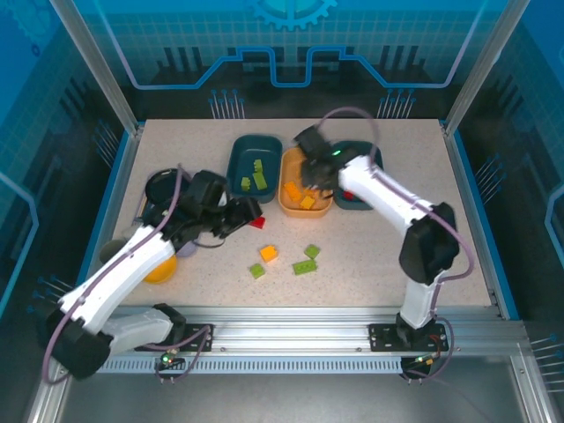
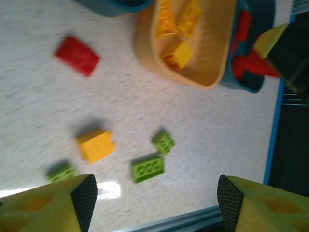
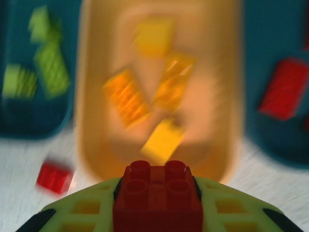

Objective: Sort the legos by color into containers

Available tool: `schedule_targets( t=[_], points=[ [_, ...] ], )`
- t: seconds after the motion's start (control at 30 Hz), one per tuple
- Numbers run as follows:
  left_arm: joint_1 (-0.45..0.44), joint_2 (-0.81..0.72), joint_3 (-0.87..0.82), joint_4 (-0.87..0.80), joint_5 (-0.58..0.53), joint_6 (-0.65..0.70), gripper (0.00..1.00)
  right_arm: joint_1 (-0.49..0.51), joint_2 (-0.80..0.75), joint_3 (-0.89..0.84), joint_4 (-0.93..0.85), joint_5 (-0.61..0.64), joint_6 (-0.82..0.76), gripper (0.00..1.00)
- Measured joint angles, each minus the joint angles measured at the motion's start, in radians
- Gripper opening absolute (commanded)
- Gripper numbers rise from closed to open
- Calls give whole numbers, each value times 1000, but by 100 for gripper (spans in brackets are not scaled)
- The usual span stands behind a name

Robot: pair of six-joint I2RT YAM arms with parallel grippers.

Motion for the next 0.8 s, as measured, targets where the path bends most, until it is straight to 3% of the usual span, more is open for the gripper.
schedule_targets(
  t=[0.13, 0.27, 0.5, 0.67, 0.8],
  points=[
    [-21, 182, 120, 83, 27, 1, 70, -193, 74, 55, 19, -43, -64, 16],
    [-24, 311, 217, 119, 27, 1, 70, -285, 283, 235, 0, -114, -102, 19],
    [-26, 400, 285, 113, 18, 0, 70, -353, 576, 497, -82, -180, -120, 32],
    [-33, 401, 285, 87, -9, -3, 69, -369, 607, 507, -133, -204, -129, 58],
    [-36, 397, 282, 48, -31, -2, 69, -370, 592, 509, -137, -229, -137, 63]
  ],
)
